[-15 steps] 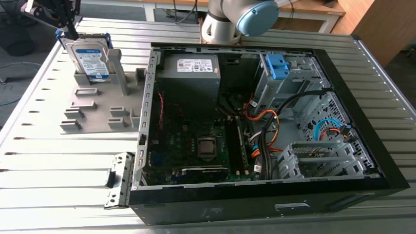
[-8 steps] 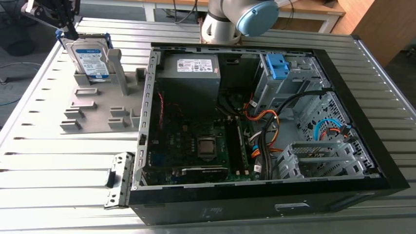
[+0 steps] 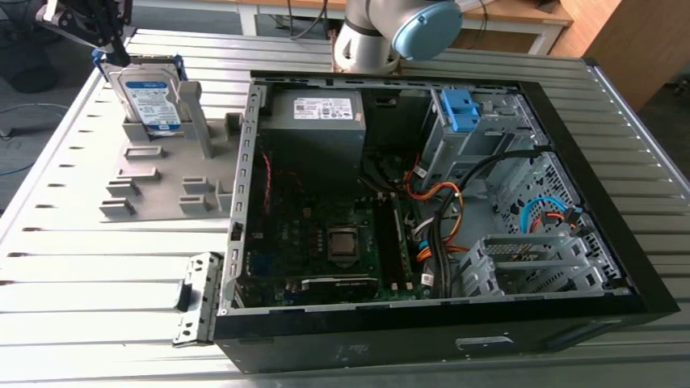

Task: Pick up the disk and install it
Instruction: 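Pick up the disk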

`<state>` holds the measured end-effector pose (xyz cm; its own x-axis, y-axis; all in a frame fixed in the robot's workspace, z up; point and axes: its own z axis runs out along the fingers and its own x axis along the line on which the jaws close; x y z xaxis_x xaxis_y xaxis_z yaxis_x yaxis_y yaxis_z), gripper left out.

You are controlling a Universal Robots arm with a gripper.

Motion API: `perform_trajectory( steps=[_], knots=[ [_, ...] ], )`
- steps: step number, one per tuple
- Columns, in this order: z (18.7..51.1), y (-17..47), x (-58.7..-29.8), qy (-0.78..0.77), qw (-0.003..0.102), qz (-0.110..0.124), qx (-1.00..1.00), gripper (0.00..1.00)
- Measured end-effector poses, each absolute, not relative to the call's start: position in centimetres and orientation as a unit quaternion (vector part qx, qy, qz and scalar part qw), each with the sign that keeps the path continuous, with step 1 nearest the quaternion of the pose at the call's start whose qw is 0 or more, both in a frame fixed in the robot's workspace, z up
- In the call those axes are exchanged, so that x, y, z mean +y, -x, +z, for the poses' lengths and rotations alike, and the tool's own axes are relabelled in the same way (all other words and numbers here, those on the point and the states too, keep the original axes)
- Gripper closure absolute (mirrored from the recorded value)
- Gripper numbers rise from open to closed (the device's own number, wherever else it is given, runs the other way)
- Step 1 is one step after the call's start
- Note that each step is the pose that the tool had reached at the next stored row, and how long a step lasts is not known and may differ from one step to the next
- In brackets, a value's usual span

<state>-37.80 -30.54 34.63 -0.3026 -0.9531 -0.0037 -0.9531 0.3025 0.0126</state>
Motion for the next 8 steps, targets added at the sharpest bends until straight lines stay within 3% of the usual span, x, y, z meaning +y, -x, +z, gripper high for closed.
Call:
perform_trajectory(
  steps=[8],
  knots=[
    [34.64,37.80,-30.54,-0.601,0.003,-0.006,-0.799,0.89]
  ],
)
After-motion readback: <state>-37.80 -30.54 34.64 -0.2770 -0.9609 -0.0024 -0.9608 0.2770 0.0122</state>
